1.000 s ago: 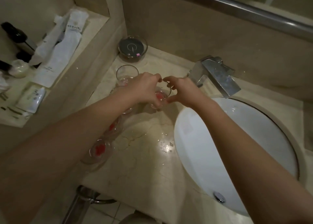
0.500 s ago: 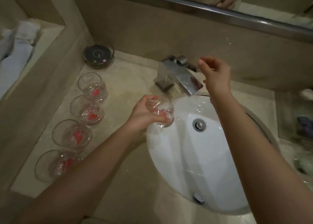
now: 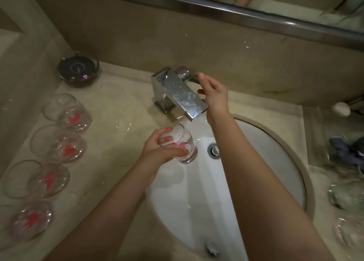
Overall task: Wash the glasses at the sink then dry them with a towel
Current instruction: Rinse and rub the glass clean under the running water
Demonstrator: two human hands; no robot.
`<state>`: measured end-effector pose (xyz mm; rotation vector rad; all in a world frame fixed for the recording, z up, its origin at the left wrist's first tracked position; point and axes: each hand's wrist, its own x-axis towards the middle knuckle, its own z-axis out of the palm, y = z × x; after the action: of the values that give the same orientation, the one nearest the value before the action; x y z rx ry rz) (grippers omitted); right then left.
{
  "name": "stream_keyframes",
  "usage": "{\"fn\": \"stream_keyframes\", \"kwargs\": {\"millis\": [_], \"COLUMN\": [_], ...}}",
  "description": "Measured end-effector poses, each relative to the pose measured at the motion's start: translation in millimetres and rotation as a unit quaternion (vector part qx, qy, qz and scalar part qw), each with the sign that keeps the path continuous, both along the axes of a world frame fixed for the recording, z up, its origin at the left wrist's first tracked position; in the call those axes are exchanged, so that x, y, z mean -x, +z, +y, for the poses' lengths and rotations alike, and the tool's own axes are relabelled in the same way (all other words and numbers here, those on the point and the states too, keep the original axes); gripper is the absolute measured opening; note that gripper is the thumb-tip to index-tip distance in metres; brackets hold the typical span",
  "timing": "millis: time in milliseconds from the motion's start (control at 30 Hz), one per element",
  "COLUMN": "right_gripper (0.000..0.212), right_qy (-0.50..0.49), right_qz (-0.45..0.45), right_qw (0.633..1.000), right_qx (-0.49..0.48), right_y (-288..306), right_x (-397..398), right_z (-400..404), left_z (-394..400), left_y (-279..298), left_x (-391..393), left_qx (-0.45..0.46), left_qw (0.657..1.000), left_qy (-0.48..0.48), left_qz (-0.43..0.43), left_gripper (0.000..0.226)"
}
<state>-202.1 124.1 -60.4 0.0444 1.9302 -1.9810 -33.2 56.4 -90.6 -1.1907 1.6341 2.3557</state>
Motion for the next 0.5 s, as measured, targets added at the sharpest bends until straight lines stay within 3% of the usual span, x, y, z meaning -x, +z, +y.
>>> {"fn": "stream_keyframes", "kwargs": {"millis": [333,433,500], "right_gripper": [0.030,0.027,0.040], "right_qy": [0.028,0.033,0.055], "right_qz": [-0.014,-0.067,-0.156], "right_qw": [1.000,0.997,0.982], "right_qx": [0.003,-0.032,-0.095], "right_y": [-6,-17,-32], "right_x": [10,2,-11], "right_z": [3,23,44], "left_z": [14,13,14], "left_y": [6,2,2], "left_x": [19,21,23], "left_qx": [-0.009,-0.032,-0.049], "left_qw": [1.000,0.999,0.998], "left_qy": [-0.015,-0.009,-0.007], "left_qz": [0.005,0.009,0.025], "left_gripper": [0.078,0.085,0.082]}}
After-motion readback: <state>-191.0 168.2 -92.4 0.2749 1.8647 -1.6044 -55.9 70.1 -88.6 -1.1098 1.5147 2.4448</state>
